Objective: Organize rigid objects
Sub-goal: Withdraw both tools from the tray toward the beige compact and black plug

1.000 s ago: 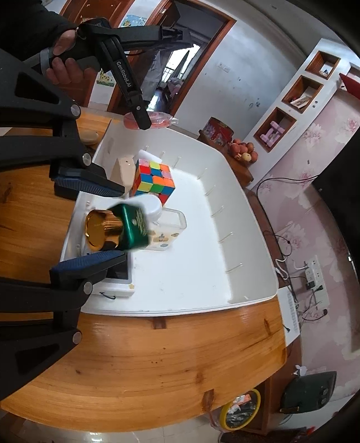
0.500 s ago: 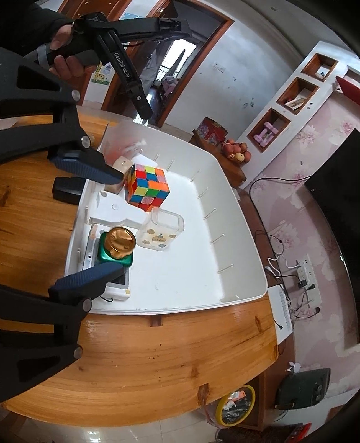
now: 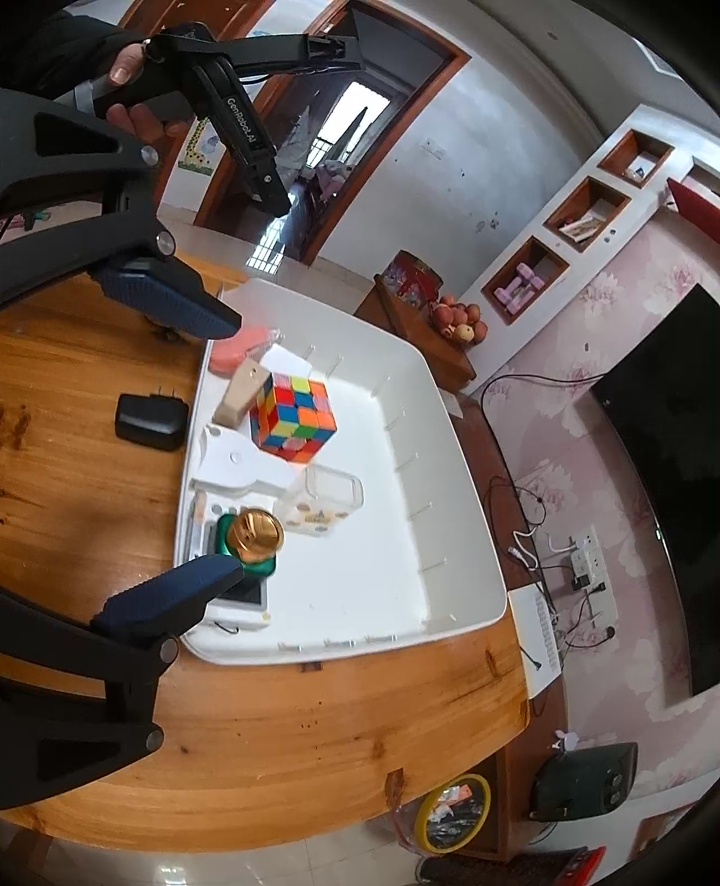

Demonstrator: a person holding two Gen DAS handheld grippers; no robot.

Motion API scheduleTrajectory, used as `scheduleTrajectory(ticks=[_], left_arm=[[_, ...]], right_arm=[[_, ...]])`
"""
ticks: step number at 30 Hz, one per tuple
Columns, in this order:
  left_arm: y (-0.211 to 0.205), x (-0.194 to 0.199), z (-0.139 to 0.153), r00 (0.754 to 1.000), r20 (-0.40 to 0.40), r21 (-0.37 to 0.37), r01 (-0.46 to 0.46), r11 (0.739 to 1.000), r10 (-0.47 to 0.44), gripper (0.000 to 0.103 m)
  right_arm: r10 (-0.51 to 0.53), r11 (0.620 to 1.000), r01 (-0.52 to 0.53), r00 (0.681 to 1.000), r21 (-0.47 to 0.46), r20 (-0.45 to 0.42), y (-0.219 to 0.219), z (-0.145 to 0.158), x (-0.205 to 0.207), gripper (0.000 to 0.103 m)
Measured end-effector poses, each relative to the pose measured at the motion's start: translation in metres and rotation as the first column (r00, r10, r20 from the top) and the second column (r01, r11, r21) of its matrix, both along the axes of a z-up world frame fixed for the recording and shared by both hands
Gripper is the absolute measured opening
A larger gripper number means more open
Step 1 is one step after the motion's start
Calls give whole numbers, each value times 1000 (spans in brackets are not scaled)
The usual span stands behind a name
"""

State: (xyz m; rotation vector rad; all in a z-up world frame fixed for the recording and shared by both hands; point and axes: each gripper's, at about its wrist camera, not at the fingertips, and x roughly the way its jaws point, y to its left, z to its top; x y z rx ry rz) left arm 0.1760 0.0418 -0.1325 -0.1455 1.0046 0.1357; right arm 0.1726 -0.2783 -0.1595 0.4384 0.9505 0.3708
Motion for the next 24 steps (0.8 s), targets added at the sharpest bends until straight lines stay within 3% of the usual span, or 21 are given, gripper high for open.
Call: scheduleTrajectory(ticks=[9,17,24], left_arm=[[18,-20,-1,999,-36,11,-38,999,38,70],[28,-31,-29,987,-144,-22,-81,996,77,70],[32,-32,-48,972,-230,-43,-54,998,43,70]], right_arm=[[-38,999,38,999,-7,19,10,7,-13,81],[-61,998,62,998,-16,28,17,5,-22,81],[-87,996,87,996,-27,1,27,-4,-26,81]])
